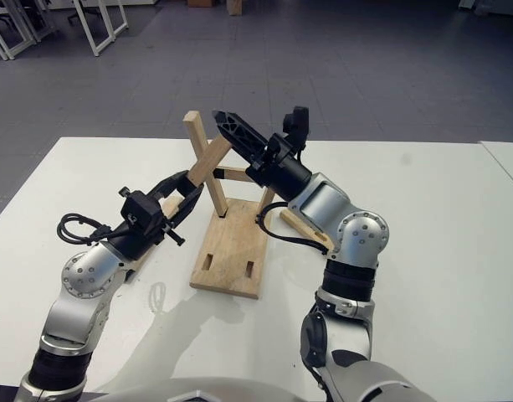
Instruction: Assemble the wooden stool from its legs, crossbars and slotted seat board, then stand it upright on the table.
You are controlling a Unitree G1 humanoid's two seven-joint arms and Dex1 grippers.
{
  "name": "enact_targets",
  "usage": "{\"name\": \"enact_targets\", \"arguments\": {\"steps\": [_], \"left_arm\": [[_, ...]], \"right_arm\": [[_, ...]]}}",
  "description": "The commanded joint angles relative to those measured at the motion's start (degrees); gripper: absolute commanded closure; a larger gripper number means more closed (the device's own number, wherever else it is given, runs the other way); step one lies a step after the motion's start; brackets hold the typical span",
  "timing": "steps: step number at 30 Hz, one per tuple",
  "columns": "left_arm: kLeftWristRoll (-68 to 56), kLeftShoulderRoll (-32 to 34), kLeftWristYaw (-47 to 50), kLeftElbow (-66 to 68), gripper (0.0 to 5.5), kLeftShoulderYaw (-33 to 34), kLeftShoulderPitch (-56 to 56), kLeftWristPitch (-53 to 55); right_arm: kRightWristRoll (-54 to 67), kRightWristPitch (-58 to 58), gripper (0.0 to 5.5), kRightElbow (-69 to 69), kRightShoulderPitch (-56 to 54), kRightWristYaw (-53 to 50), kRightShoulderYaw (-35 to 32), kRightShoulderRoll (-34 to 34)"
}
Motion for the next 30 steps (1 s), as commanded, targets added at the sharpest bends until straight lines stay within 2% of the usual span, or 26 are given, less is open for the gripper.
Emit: {"name": "enact_targets", "arguments": {"steps": [1,8,12,15,16,20,24,28,30], "left_arm": [[0.5,0.7,-0.4,0.4,4.15,0.8,-0.2,0.4],[1.2,0.9,-0.2,0.4,4.16,1.2,-0.2,-0.4],[1.6,1.1,-0.3,0.6,4.16,1.1,-0.4,-1.0],[2.5,1.3,-0.2,0.6,4.16,0.7,-0.4,-1.6],[3.2,1.6,-0.3,0.6,3.77,0.4,-0.5,-1.7],[4.4,2.0,-0.7,1.5,3.13,0.5,-0.3,-3.5],[5.1,5.3,-3.2,1.3,2.76,1.1,3.7,-6.3],[5.5,7.0,-3.7,4.3,2.76,1.6,10.7,-9.8],[6.3,6.5,-2.9,7.0,2.76,1.4,11.2,-10.5]], "right_arm": [[2.1,-0.3,3.55,-1.0,-1.3,1.0,1.1,-1.0],[0.2,-2.1,4.91,-2.5,-0.3,2.1,3.1,-2.6],[-9.2,-5.2,5.08,-5.2,1.4,5.7,8.3,-6.6],[-11.7,-7.2,5.1,-5.5,2.1,6.8,9.4,-7.0],[-10.6,-7.1,5.1,-5.3,2.0,6.2,8.9,-6.5],[-3.8,-5.7,5.1,-3.7,1.1,2.5,5.5,-5.1],[-2.7,-4.9,5.1,-2.9,1.1,1.4,4.0,-7.6],[0.8,-3.1,5.1,-2.6,1.3,1.1,-2.3,-15.9],[-1.7,-1.1,5.1,-4.1,4.1,6.7,-3.3,-24.2]]}}
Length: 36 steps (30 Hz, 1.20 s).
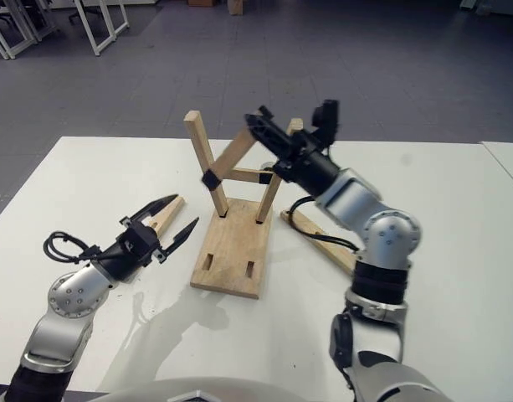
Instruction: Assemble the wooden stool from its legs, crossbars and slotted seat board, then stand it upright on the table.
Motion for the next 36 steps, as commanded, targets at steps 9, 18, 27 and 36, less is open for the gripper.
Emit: {"name": "enact_targets", "arguments": {"steps": [9,18,27,36], "left_arm": [[4.8,-3.3,4.1,6.7,2.76,-0.7,-3.2,0.4],[5.3,-4.4,4.2,6.3,2.76,-1.3,-3.3,1.5],[5.1,-4.6,4.7,5.9,2.76,-0.9,-2.9,1.9],[5.0,-4.8,5.1,5.4,2.76,-0.7,-2.8,2.3]], "right_arm": [[-32.0,-13.3,5.1,13.3,9.9,36.3,9.1,-30.8],[-47.8,-27.4,5.1,33.2,4.1,44.7,16.6,-25.6],[-52.5,-29.9,5.1,32.9,7.9,46.5,16.8,-25.1],[-54.1,-38.2,5.1,27.9,23.8,41.5,15.1,-21.3]]}}
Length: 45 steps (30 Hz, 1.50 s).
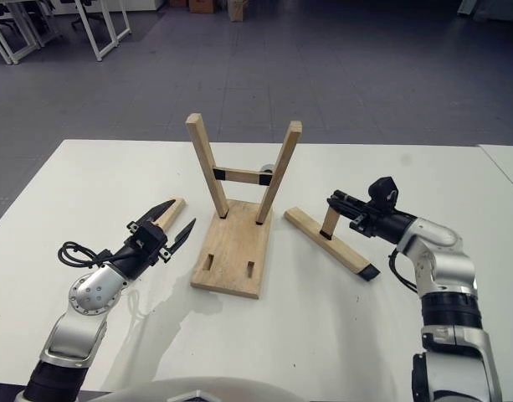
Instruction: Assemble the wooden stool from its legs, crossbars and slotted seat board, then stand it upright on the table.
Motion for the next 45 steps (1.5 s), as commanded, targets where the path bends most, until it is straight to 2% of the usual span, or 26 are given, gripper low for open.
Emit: {"name": "enact_targets", "arguments": {"steps": [1,7,15,16,24,26,28,31,36,41,45], "left_arm": [[0.2,0.0,0.2,-0.9,2.76,0.4,-0.2,0.5],[0.2,0.0,0.1,-0.7,2.76,0.3,-0.6,0.6],[0.3,-0.1,0.3,-0.5,2.76,0.5,-0.5,0.6],[0.3,-0.1,0.3,-0.4,2.76,0.5,-0.6,0.6],[0.1,-0.2,0.6,0.0,2.76,1.1,0.0,0.2],[0.1,-0.1,0.7,0.1,2.76,1.4,0.2,0.1],[-0.1,-0.1,0.6,0.3,2.76,1.6,0.2,0.0],[-0.3,-0.1,0.6,0.5,2.76,1.9,0.1,-0.1],[0.2,-0.3,1.0,0.6,2.76,1.7,0.0,0.1],[0.4,-0.6,1.1,0.9,2.76,1.3,-0.1,0.0],[0.6,-0.7,1.2,0.7,2.76,1.1,0.2,0.1]], "right_arm": [[-3.2,4.7,5.1,-0.1,6.7,-2.1,2.3,1.1],[-1.5,12.3,5.1,-9.5,4.7,-7.9,2.2,1.0],[-1.5,18.9,5.1,-14.4,2.2,-11.2,2.5,0.4],[-1.3,19.0,4.71,-14.8,2.3,-11.2,2.1,0.4],[2.7,20.4,3.34,-19.0,-2.3,-11.3,-4.1,0.4],[4.1,22.4,3.29,-21.5,-5.3,-13.7,-5.9,0.8],[6.5,25.4,3.29,-24.2,-9.5,-18.5,-8.3,2.7],[5.1,29.1,3.29,-26.3,-15.5,-31.6,-9.7,8.2],[-7.3,27.4,3.29,-29.9,-16.3,-53.5,-5.6,18.2],[-13.3,28.2,3.29,-30.0,-15.7,-61.4,-1.3,25.5],[-14.3,30.4,3.29,-30.9,-14.6,-64.3,-1.4,29.1]]}}
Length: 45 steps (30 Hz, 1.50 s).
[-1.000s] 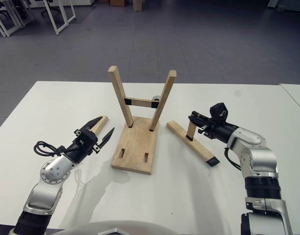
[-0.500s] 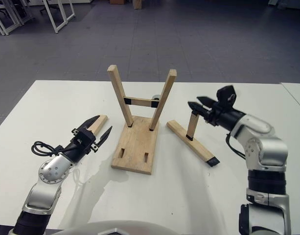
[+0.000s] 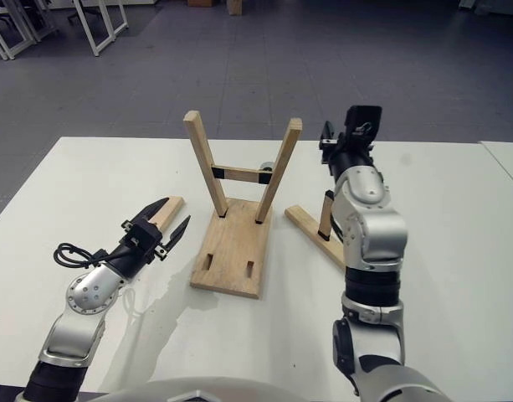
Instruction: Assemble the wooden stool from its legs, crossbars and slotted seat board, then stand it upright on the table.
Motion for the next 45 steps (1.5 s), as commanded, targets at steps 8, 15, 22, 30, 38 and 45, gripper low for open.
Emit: {"name": "enact_targets", "arguments": {"steps": [8,15,22,30,38,45], "left_arm": [[1.1,-0.5,0.4,-0.2,2.76,-0.6,0.5,0.1],[1.1,-0.7,0.5,-0.2,2.76,-0.8,0.7,0.2],[1.2,-0.7,0.5,-0.2,2.76,-0.6,1.0,0.1],[1.4,-0.9,0.5,-0.1,2.76,-0.5,0.8,0.3],[1.3,-0.7,0.3,0.1,2.76,-0.3,0.6,0.2],[1.3,-0.8,0.2,0.1,2.76,-0.4,0.9,0.3]], "right_arm": [[-5.3,1.0,3.97,-2.7,3.0,-3.7,0.4,4.0],[-4.3,-0.7,3.97,0.5,-1.2,-1.1,-2.6,3.0],[-2.4,-0.3,3.97,0.7,-1.9,1.4,-5.5,2.7],[-3.1,2.1,3.97,1.9,-1.1,3.0,-4.5,1.8],[-3.5,-6.6,3.97,-3.7,-8.5,2.9,-6.7,-0.2],[-4.3,-2.3,3.97,6.9,7.1,7.4,-1.9,1.5]]}}
